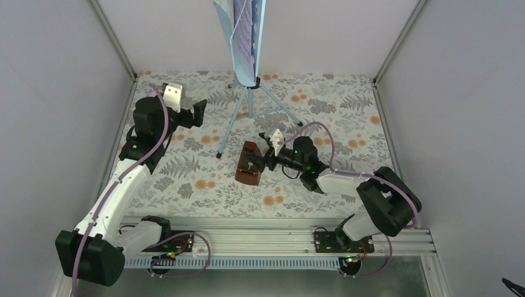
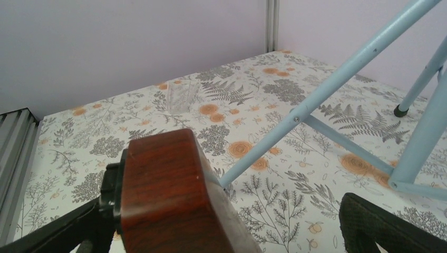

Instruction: Pack up the instrument practice props

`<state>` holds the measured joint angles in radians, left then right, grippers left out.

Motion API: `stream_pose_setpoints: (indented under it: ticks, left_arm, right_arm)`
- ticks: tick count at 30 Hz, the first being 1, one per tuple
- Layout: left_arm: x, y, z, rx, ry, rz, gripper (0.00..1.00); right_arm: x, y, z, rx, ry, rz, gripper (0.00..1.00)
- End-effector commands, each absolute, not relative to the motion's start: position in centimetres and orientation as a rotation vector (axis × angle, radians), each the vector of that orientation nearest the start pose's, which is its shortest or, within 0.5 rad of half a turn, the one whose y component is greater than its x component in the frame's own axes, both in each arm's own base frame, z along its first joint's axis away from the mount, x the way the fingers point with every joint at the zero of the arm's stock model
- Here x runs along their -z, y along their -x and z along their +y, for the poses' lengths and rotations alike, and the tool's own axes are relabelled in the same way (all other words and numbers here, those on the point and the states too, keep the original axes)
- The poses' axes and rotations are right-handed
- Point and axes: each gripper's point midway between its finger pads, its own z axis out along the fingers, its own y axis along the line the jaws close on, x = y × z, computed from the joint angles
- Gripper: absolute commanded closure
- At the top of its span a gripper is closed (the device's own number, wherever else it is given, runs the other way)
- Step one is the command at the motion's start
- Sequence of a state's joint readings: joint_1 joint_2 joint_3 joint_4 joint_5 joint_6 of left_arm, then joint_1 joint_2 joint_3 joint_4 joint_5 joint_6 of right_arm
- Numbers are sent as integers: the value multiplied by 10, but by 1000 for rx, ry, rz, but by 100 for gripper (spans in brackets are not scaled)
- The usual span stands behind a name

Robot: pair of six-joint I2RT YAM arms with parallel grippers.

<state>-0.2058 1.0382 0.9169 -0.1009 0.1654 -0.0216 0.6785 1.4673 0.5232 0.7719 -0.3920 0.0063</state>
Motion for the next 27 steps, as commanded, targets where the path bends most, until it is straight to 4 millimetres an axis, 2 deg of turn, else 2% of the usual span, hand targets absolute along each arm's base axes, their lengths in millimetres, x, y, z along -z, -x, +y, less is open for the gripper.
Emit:
stream_pose_setpoints:
  ticks: [1, 9, 16, 27]
  left_arm:
    - [-317, -357, -106, 307, -307, 1770, 0]
    - [-316, -356, -109, 317, -321, 1766, 0]
    - [-319, -355, -108, 302, -331, 1753, 0]
    - [-321, -351, -113, 328, -348, 1740, 0]
  right_arm:
    - [-187, -285, 315, -853, 915, 1510, 0]
    - [-186, -284, 316, -855, 961, 1486, 0]
    - [-180, -271, 322, -934, 1029, 1472, 0]
    - [-165, -279, 322, -896, 1028, 1521, 0]
